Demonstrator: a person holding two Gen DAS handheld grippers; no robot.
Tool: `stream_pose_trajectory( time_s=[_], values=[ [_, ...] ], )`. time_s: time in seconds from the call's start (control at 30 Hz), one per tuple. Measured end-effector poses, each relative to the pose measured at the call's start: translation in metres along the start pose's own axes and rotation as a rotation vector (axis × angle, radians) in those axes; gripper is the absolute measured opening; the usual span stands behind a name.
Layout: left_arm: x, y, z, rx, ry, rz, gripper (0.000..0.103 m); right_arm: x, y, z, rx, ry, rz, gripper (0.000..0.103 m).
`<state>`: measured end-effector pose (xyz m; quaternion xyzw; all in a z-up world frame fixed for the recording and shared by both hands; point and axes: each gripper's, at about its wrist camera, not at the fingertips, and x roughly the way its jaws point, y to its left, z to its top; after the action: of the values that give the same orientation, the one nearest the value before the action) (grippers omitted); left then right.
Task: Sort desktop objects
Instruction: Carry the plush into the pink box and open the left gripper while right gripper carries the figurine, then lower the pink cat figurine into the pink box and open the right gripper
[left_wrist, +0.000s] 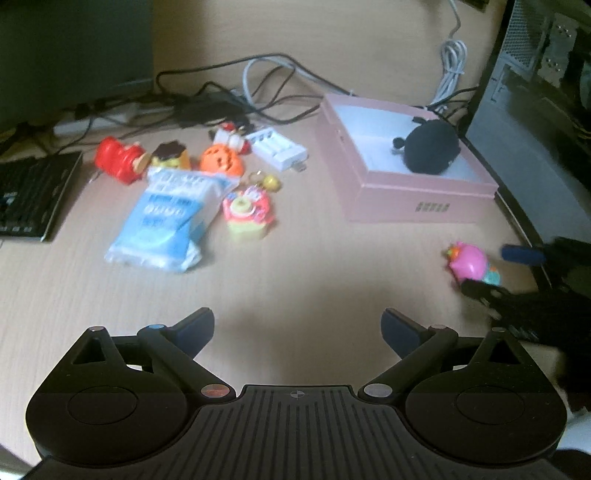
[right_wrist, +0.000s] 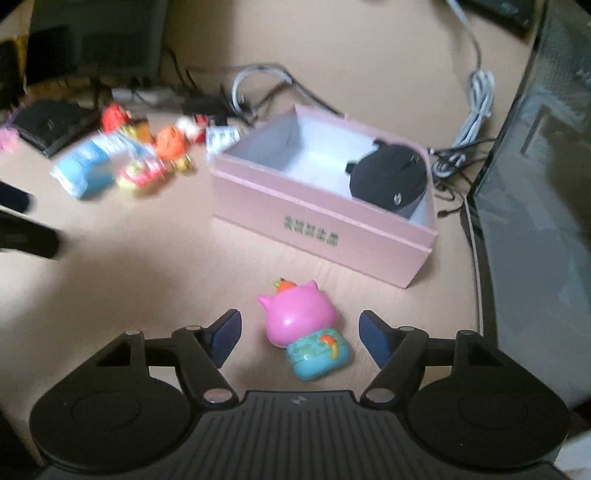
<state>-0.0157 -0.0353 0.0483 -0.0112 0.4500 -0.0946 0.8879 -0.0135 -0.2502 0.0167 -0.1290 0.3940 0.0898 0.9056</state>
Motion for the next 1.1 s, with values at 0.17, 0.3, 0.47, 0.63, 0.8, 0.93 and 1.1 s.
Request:
stream_pose_trajectory(
  time_s=[0.17,0.3,0.47,0.63,0.8,0.93,1.1],
  values=[
    [-0.005,0.004,-0.006,-0.017,-0.006,-0.007,0.100,0.013,-0.011,0.006,0.060,0.066,0.027,0.049],
    [-0.004,0.005,-0.003,-0.025,-0.010,-0.024,0.100,-0.020,-0.016,0.013,0.049,0.056,0.058,0.049],
    [-0.001,0.000,0.003,-0.027,-0.021,-0.061,0.100,-0.076,-0.033,0.045,0.074,-0.027,0.099,0.049],
    [-0.001,-0.001,0.001,-0.031,-0.026,-0.072,0.100,-0.082,-0.048,0.084,0.079,-0.193,-0.057,0.049],
    [-0.009,0.010,-0.003,-0.060,-0.034,-0.035,0.100,-0.033,-0.052,0.103,0.087,-0.195,-0.103,0.049],
    [-0.012,0.022,-0.009,-0.103,-0.019,-0.005,0.100,-0.003,-0.053,0.109,0.106,-0.192,-0.136,0.052],
    [-0.014,0.034,-0.016,-0.143,-0.004,0.024,0.101,0.000,-0.039,0.111,0.106,-0.203,-0.055,0.066]
  ],
)
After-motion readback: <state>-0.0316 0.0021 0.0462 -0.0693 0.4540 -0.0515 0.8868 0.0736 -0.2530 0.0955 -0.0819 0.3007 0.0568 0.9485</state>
